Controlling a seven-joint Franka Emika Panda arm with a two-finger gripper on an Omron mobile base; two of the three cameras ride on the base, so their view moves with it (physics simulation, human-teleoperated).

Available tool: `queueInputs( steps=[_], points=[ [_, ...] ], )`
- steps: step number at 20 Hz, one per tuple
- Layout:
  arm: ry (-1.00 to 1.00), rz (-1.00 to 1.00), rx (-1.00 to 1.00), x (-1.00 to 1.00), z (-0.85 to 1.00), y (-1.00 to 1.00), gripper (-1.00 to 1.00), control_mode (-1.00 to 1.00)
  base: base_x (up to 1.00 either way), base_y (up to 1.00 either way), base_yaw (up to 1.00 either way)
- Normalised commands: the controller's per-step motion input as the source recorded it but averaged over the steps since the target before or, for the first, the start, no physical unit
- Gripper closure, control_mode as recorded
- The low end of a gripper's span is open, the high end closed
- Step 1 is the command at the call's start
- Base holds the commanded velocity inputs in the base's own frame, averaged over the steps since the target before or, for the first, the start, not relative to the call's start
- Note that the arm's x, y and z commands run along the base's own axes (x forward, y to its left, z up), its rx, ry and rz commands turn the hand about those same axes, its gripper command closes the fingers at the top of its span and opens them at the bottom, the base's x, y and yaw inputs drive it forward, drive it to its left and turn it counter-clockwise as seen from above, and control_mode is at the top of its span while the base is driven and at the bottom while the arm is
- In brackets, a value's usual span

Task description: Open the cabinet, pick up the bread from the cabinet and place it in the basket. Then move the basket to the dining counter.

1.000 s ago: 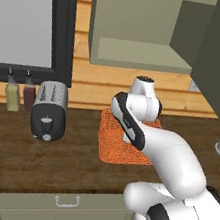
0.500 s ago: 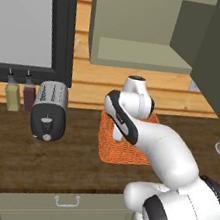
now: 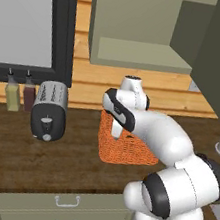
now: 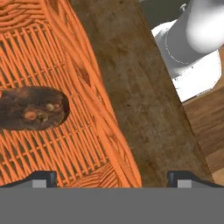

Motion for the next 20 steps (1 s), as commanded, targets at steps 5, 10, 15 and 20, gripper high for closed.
queueInputs(
  steps=[5, 10, 15, 20],
  points=[
    [0.0, 0.08, 0.02, 0.4, -0.4, 0.0, -1.0, -1.0, 0.0, 0.0, 0.0],
    [0.02, 0.04, 0.02, 0.14, -0.4, 0.0, -1.0, -1.0, 0.0, 0.0, 0.0],
    [0.0, 0.0, 0.02, -0.44, -0.07, -0.01, -1.0, -1.0, 0.0, 0.0, 0.0],
    [0.0, 0.0, 0.01, -0.02, -0.17, 0.0, -1.0, -1.0, 0.0, 0.0, 0.0]
  ],
)
